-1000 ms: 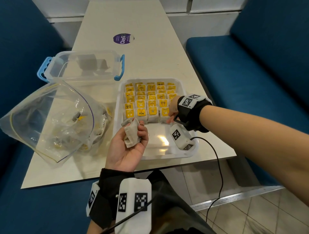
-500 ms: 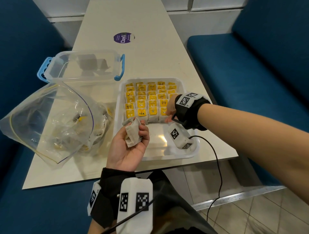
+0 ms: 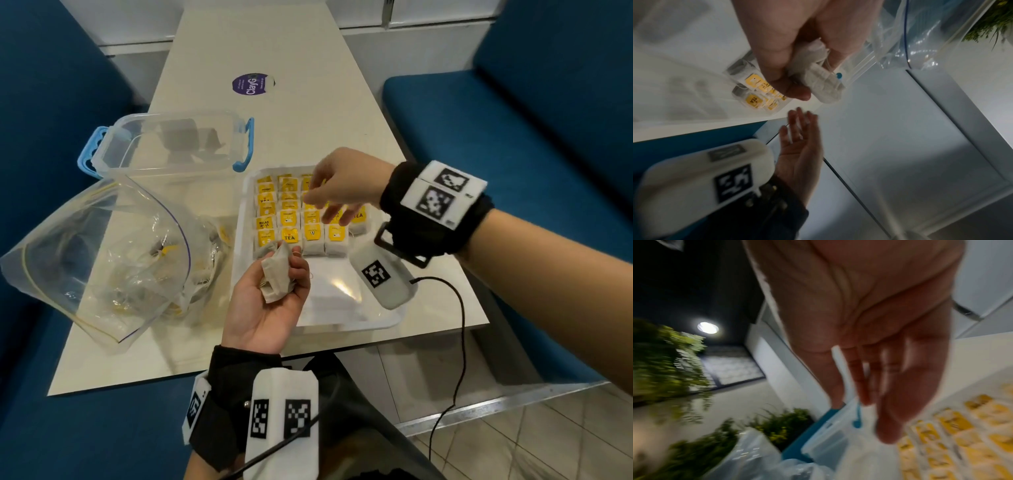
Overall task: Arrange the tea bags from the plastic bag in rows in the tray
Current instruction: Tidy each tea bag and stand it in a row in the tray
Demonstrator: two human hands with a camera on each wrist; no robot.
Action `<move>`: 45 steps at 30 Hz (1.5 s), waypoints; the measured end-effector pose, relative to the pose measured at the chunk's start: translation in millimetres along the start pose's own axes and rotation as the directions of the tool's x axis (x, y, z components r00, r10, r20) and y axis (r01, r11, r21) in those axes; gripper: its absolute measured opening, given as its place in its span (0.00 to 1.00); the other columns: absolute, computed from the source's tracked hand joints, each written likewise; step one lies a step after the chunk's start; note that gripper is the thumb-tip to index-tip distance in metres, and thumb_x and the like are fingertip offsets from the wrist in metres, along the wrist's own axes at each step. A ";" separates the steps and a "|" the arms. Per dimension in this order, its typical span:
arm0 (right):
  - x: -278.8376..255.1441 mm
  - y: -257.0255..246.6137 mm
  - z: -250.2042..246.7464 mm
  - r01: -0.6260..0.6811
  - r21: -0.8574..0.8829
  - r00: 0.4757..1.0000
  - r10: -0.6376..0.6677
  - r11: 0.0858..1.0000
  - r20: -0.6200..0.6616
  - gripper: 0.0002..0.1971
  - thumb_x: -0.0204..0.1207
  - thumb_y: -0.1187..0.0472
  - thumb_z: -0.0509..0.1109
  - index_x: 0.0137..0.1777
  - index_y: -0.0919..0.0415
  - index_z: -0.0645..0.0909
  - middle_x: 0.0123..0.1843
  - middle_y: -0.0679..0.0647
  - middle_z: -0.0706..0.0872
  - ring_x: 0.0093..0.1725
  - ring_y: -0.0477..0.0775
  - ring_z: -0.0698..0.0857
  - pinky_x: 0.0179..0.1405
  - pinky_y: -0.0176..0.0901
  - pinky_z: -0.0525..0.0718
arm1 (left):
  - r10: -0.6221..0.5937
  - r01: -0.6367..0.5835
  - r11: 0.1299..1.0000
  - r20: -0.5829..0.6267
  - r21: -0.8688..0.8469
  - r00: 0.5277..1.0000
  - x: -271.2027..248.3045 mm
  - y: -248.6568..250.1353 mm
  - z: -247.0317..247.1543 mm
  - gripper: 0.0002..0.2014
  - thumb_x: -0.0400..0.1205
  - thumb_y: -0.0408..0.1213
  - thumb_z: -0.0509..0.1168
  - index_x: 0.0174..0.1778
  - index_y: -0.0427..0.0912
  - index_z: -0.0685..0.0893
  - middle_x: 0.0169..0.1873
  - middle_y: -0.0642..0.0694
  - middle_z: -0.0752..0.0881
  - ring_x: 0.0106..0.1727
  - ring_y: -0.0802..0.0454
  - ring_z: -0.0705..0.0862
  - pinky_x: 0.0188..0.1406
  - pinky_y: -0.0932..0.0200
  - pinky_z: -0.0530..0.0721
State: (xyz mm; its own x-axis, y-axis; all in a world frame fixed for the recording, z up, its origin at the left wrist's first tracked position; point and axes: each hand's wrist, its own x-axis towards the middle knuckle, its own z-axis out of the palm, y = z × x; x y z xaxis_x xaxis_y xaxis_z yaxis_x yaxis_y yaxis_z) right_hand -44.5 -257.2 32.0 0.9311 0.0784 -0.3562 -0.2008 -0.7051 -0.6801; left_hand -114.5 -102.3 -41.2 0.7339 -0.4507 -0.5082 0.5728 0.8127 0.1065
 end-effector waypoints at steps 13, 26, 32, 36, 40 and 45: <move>-51.2 20.8 21.6 0.525 -0.231 0.851 -0.509 0.819 0.129 0.13 0.70 0.61 0.76 0.54 0.55 0.86 0.52 0.52 0.78 0.53 0.51 0.78 0.50 0.36 0.74 | 0.055 -0.055 0.988 0.010 0.147 0.998 -0.3 -16.1 10.7 0.11 0.84 0.34 0.55 0.53 0.34 0.80 0.39 0.38 0.86 0.40 0.49 0.85 0.39 0.61 0.86; -54.8 40.2 24.8 0.574 -0.074 0.816 -0.578 0.815 -0.030 0.10 0.71 0.72 0.71 0.51 0.64 0.87 0.45 0.47 0.86 0.40 0.37 0.81 0.40 0.23 0.74 | 0.078 -0.069 0.961 -0.024 0.267 0.997 -0.2 -23.6 14.6 0.11 0.85 0.34 0.55 0.55 0.34 0.80 0.44 0.37 0.87 0.43 0.48 0.84 0.47 0.59 0.86; -56.6 42.9 24.8 0.641 -0.158 0.741 -0.659 0.752 -0.131 0.08 0.67 0.66 0.70 0.44 0.65 0.89 0.48 0.57 0.87 0.46 0.56 0.85 0.45 0.34 0.79 | 0.070 -0.066 0.977 -0.011 0.205 0.998 0.9 -21.8 15.0 0.12 0.86 0.33 0.54 0.56 0.31 0.80 0.40 0.35 0.87 0.38 0.46 0.88 0.49 0.55 0.85; -57.3 47.6 29.8 0.605 -0.194 0.760 -0.633 0.772 -0.149 0.12 0.68 0.65 0.63 0.43 0.62 0.89 0.47 0.56 0.86 0.46 0.56 0.84 0.45 0.31 0.76 | 0.088 -0.086 0.973 -0.002 0.214 0.996 2.9 -21.7 14.8 0.14 0.86 0.34 0.54 0.65 0.33 0.77 0.45 0.36 0.87 0.43 0.47 0.88 0.50 0.55 0.85; -56.5 46.8 32.7 0.527 -0.076 0.805 -0.526 0.846 -0.275 0.06 0.75 0.65 0.68 0.48 0.65 0.86 0.43 0.53 0.86 0.40 0.46 0.82 0.45 0.32 0.79 | 0.100 -0.098 0.969 0.001 0.228 0.995 3.6 -22.1 13.8 0.12 0.86 0.33 0.54 0.58 0.33 0.79 0.46 0.37 0.86 0.48 0.48 0.84 0.49 0.59 0.84; -56.8 41.0 37.0 0.433 0.079 0.859 -0.385 0.898 -0.337 0.04 0.72 0.65 0.74 0.43 0.66 0.84 0.37 0.49 0.84 0.35 0.38 0.80 0.42 0.29 0.79 | 0.127 -0.130 0.959 0.029 0.252 0.992 3.1 -23.5 12.8 0.11 0.87 0.33 0.53 0.55 0.36 0.80 0.43 0.39 0.88 0.43 0.50 0.87 0.42 0.61 0.87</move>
State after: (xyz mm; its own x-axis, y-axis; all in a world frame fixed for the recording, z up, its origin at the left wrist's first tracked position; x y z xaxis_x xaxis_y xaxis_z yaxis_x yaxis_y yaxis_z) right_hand -116.9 -264.4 0.6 0.9799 0.1015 0.1716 0.1991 -0.5431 -0.8157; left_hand -121.1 -127.6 -34.4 0.8108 -0.3547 -0.4656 0.5460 0.7450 0.3833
